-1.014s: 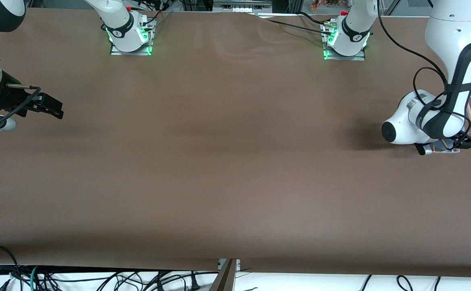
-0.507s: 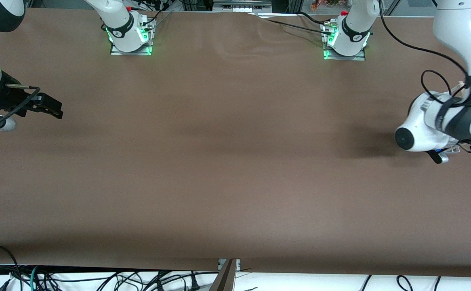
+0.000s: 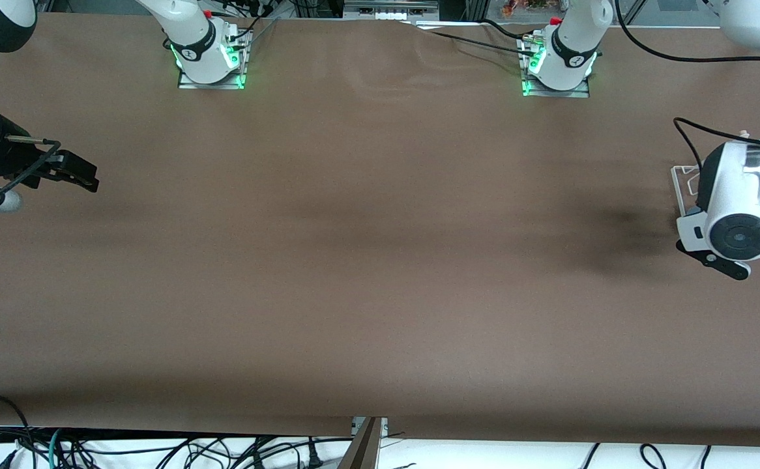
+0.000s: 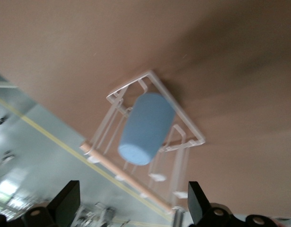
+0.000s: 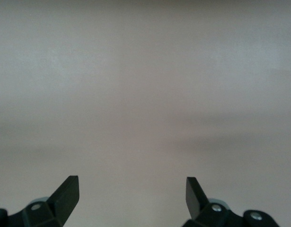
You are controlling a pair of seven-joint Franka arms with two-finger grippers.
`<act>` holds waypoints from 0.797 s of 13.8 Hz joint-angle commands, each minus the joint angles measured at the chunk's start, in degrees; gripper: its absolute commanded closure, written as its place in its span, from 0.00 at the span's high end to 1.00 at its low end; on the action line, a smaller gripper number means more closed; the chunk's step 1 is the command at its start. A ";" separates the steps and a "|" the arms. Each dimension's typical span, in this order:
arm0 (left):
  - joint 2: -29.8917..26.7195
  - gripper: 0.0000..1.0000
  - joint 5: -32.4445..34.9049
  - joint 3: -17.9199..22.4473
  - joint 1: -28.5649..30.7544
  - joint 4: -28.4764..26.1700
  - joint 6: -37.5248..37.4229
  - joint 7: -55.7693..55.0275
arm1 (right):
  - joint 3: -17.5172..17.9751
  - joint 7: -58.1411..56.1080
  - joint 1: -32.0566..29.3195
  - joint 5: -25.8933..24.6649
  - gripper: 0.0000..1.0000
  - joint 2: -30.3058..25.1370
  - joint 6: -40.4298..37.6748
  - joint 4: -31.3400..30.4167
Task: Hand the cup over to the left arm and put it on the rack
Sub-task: 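Open the left gripper and pull it back from the rack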
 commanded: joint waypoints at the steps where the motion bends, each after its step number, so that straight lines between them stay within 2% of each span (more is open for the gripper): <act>1: 0.58 1.00 -12.38 -0.39 -0.02 5.83 -3.82 -3.81 | 0.54 -1.73 -0.71 -0.39 1.00 -0.89 -0.44 -0.24; 5: -1.26 1.00 -33.82 -1.88 -0.81 9.27 -4.19 -15.56 | 0.54 -1.74 -1.06 -0.39 1.00 -0.80 -0.44 -0.25; 6: -1.87 1.00 -36.57 -2.15 -0.81 9.45 -4.01 -19.00 | 0.54 -1.74 -1.15 -0.39 1.00 -0.80 -0.36 -0.24; 11: -8.02 1.00 -36.43 -7.32 -0.81 9.63 -0.24 -23.78 | 0.54 -1.83 -1.15 -0.48 1.00 -0.54 -0.36 -0.24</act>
